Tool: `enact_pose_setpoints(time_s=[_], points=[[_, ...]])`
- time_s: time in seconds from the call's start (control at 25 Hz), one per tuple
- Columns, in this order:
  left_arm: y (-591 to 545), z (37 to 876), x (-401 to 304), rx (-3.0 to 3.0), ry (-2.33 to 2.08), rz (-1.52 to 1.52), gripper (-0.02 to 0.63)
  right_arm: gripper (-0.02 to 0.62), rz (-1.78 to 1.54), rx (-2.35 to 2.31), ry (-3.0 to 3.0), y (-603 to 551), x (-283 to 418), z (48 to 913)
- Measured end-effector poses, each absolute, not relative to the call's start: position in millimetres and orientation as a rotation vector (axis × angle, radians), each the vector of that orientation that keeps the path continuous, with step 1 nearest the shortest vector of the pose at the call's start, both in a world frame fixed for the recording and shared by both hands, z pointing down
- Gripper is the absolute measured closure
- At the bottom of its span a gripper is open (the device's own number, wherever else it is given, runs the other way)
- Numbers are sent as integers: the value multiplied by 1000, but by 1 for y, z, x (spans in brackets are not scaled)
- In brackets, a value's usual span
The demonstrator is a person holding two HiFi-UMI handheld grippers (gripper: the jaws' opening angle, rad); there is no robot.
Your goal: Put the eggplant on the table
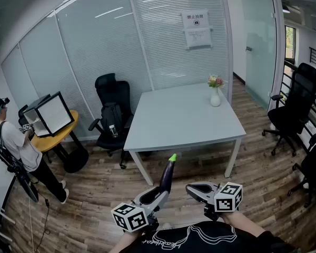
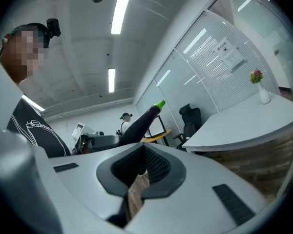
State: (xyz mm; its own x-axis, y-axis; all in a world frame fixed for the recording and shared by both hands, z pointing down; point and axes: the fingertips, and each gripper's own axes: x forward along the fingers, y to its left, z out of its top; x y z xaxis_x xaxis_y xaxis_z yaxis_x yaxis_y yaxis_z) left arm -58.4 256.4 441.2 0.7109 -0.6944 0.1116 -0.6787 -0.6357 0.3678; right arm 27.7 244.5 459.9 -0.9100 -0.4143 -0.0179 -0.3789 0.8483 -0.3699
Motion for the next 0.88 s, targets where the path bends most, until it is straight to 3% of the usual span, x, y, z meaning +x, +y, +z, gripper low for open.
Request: enact_pose_setpoints(time_s=[0.88], points=[[233, 462, -26, 2532, -994, 39, 428, 586, -654, -722, 2853, 225, 62, 480]])
